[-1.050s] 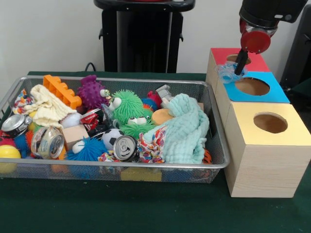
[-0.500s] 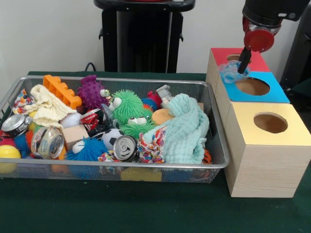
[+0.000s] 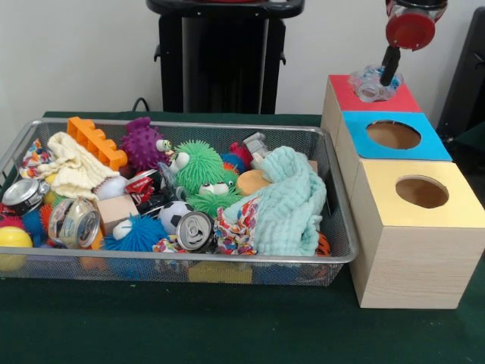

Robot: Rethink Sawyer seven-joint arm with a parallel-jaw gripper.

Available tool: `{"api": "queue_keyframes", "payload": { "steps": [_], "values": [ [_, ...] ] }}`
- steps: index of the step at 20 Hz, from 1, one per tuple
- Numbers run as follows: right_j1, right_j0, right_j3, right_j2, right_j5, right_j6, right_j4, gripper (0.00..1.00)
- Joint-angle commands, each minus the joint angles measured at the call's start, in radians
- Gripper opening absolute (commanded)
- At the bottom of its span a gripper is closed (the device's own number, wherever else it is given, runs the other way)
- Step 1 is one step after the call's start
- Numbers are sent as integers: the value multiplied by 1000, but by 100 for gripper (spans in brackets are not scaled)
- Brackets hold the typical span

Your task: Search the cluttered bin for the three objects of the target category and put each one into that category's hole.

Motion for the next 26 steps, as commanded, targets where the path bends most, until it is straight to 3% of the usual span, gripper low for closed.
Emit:
{"api": "queue_keyframes", "payload": {
  "steps": [1, 12, 20, 26],
  "values": [
    [34, -25, -68, 93, 62, 187, 0, 0],
    [95, -25, -88, 107, -9, 203, 18, 0],
    [116, -27, -55, 120, -72, 169, 27, 0],
    [247, 7, -185, 88, -62, 301, 28, 0]
  ]
}}
